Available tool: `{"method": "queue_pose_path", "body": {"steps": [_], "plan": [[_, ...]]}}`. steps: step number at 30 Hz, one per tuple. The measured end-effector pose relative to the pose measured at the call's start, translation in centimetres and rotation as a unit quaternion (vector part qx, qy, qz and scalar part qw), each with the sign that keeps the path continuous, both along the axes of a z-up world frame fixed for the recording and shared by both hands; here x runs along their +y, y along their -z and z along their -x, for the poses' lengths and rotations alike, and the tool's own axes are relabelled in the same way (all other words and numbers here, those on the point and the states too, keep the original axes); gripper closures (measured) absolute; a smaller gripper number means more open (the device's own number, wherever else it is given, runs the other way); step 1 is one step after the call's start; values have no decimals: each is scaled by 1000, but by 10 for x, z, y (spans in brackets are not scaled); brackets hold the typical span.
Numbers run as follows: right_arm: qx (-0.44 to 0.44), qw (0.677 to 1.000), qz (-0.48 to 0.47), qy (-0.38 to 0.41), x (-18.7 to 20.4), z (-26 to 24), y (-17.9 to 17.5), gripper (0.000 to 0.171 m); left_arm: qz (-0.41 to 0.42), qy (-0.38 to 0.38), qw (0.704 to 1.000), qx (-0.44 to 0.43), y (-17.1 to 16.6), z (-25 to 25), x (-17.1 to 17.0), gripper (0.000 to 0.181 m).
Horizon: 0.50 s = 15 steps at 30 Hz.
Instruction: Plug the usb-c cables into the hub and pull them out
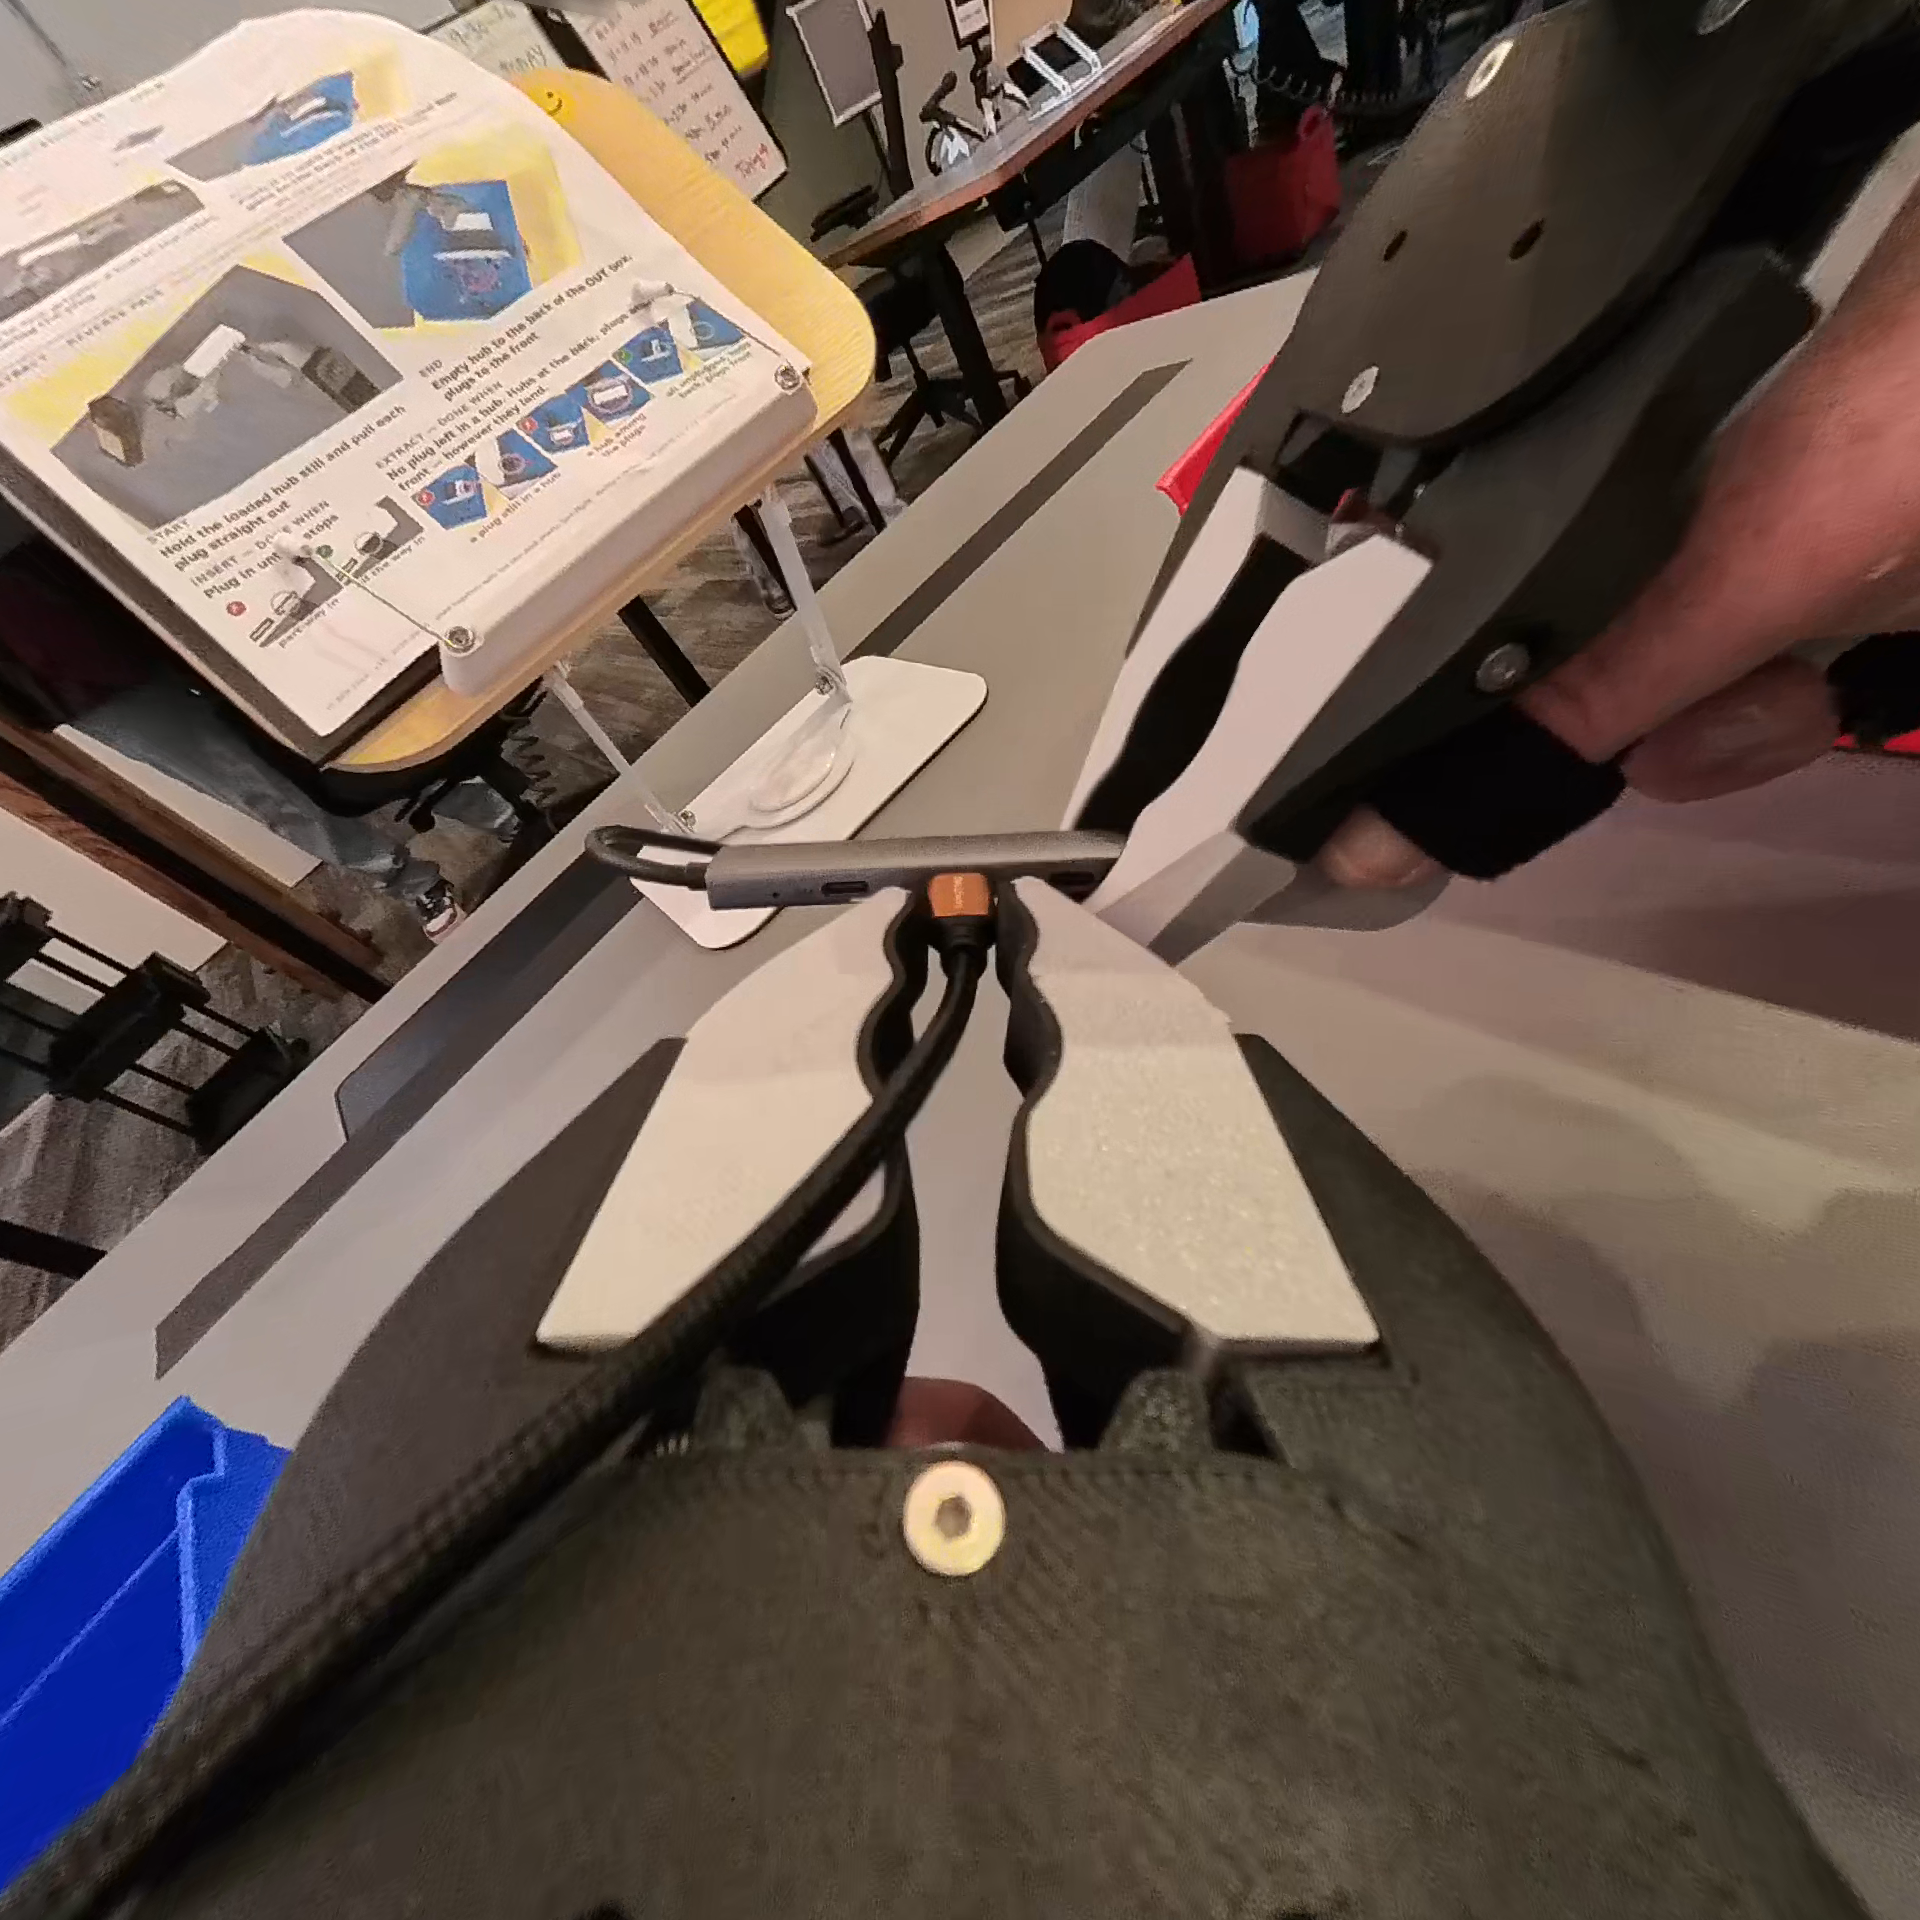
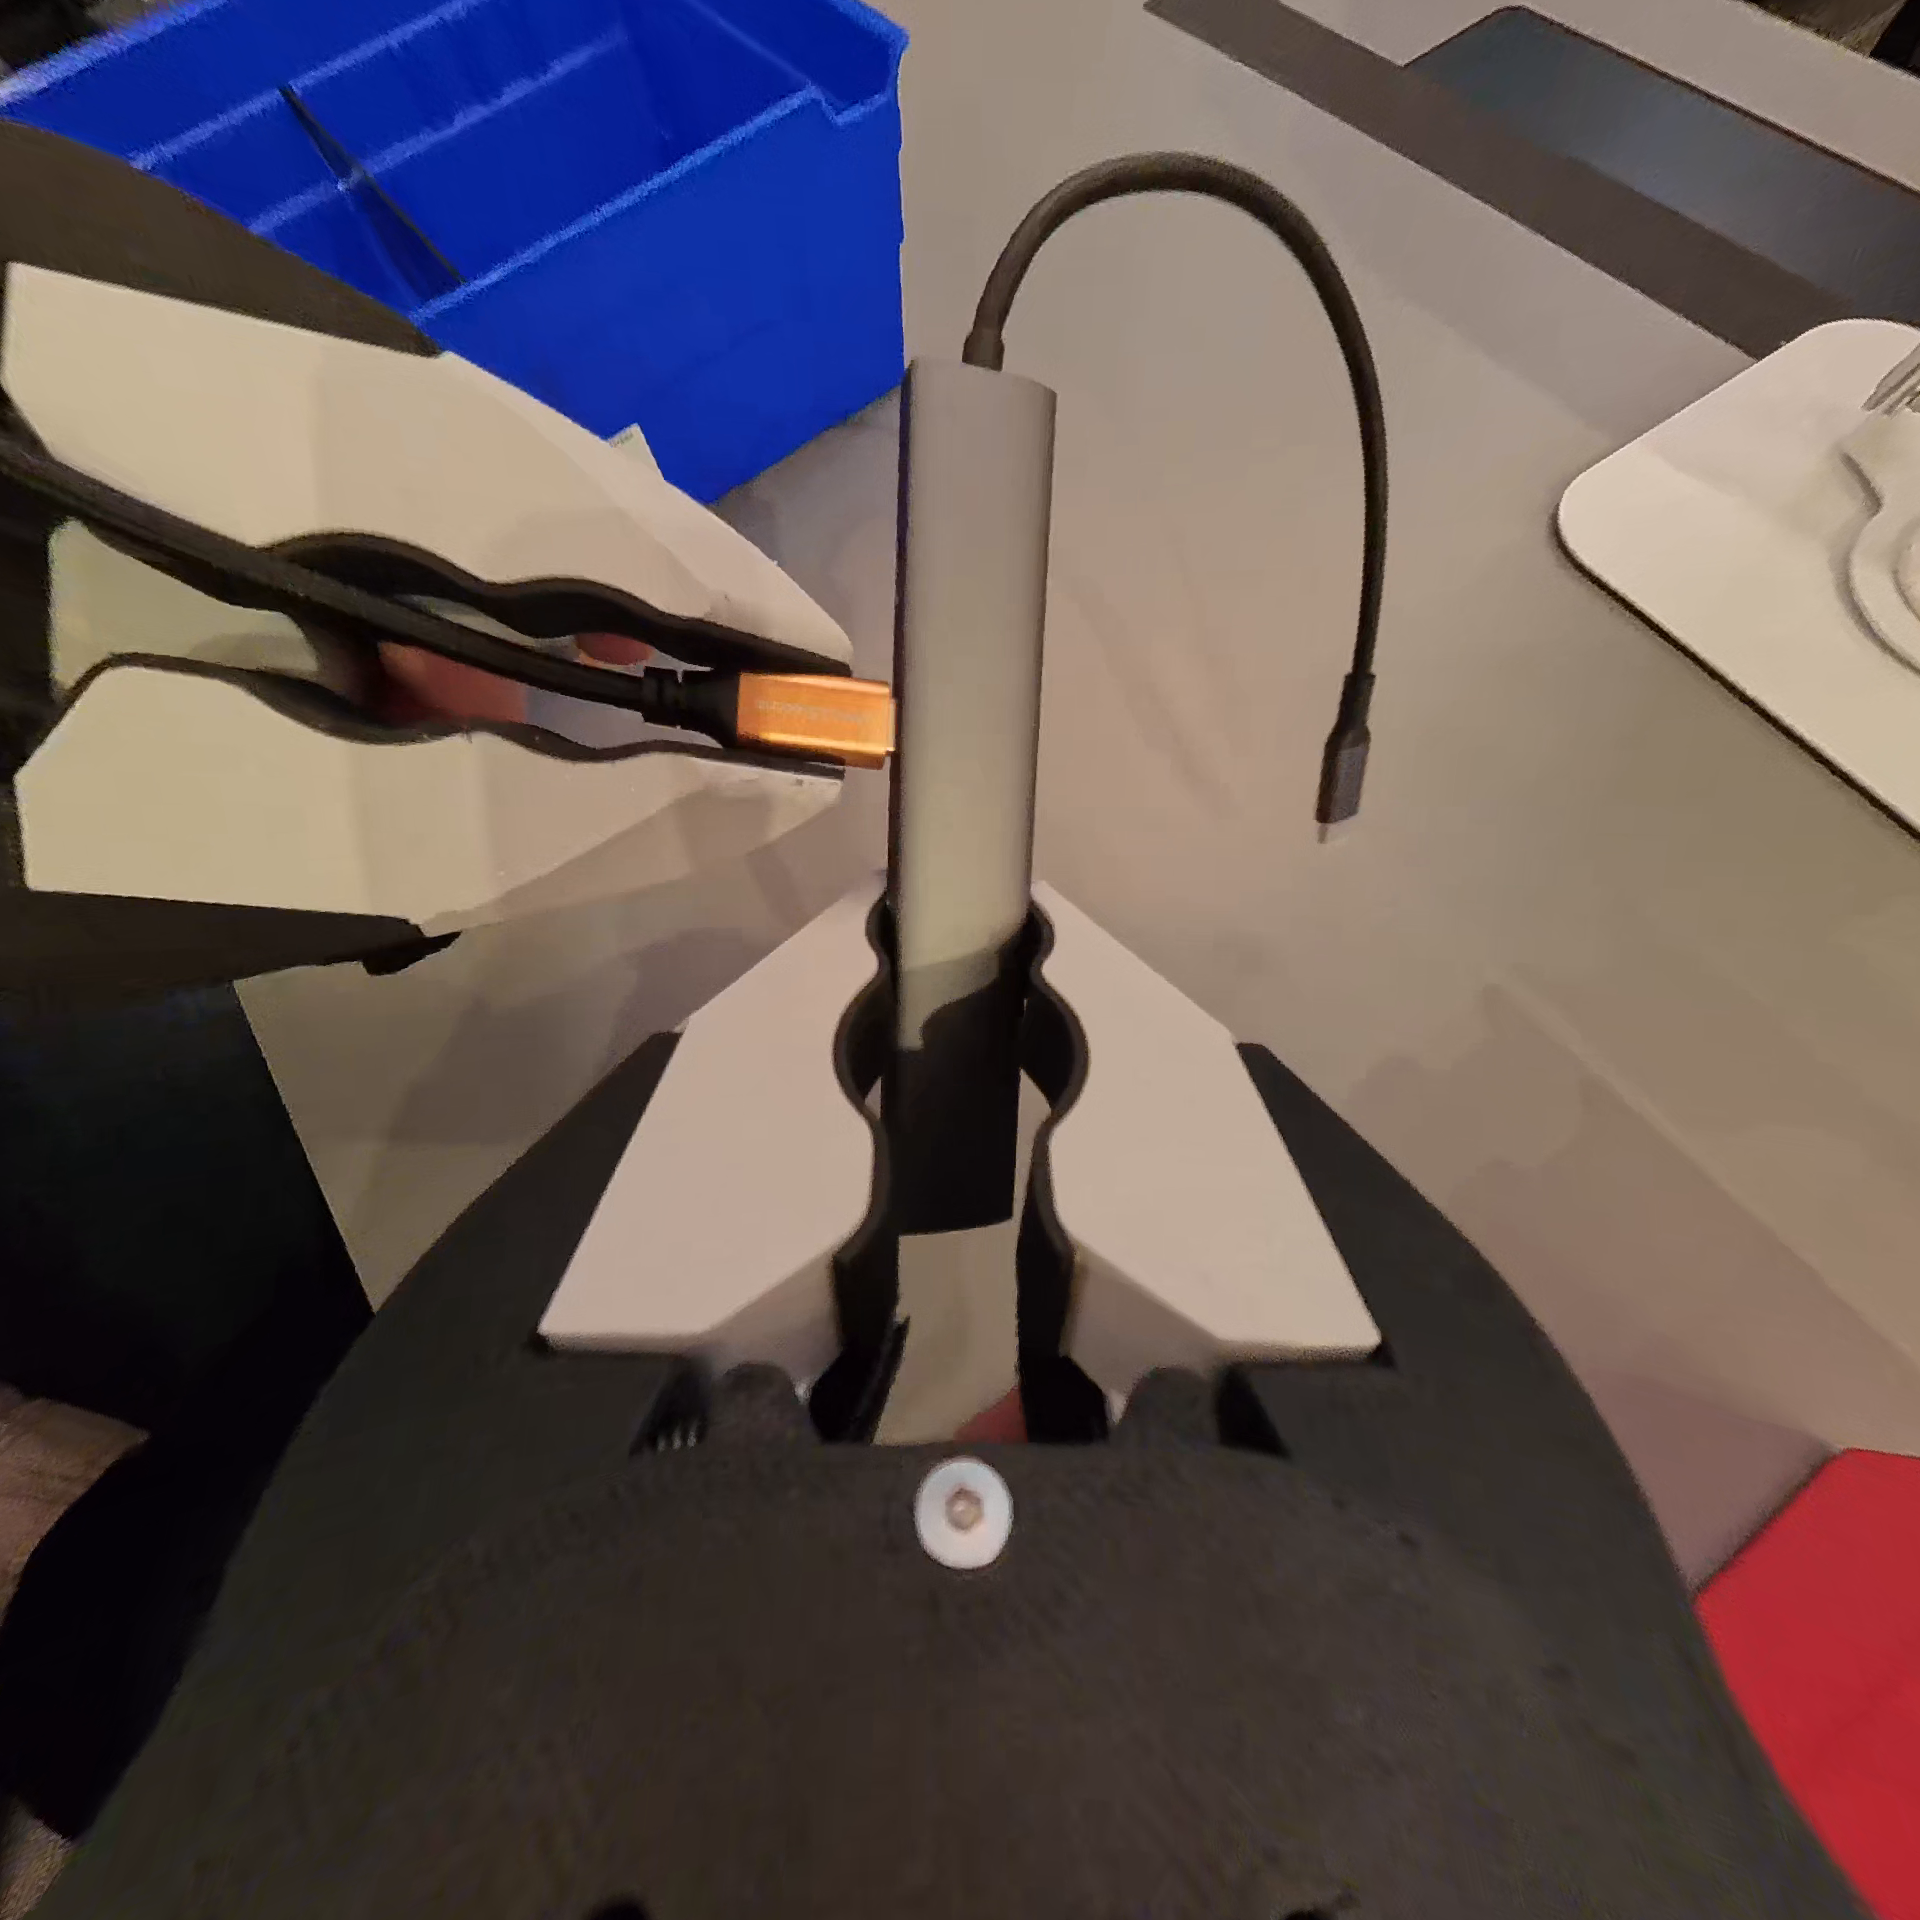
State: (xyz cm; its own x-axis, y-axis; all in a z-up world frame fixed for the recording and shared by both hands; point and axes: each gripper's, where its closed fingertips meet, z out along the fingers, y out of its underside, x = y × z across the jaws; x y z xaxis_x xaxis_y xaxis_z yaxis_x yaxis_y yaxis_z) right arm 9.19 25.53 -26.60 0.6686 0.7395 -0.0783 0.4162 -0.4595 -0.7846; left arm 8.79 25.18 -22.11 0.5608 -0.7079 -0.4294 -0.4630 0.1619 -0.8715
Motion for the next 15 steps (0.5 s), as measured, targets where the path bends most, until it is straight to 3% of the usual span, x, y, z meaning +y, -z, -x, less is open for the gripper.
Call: {"method": "queue_pose_path", "body": {"steps": [15], "plan": [[71,996,47,-7,-5,8,9,157,30,-13,999,-5,5,-2,-1,169]]}}
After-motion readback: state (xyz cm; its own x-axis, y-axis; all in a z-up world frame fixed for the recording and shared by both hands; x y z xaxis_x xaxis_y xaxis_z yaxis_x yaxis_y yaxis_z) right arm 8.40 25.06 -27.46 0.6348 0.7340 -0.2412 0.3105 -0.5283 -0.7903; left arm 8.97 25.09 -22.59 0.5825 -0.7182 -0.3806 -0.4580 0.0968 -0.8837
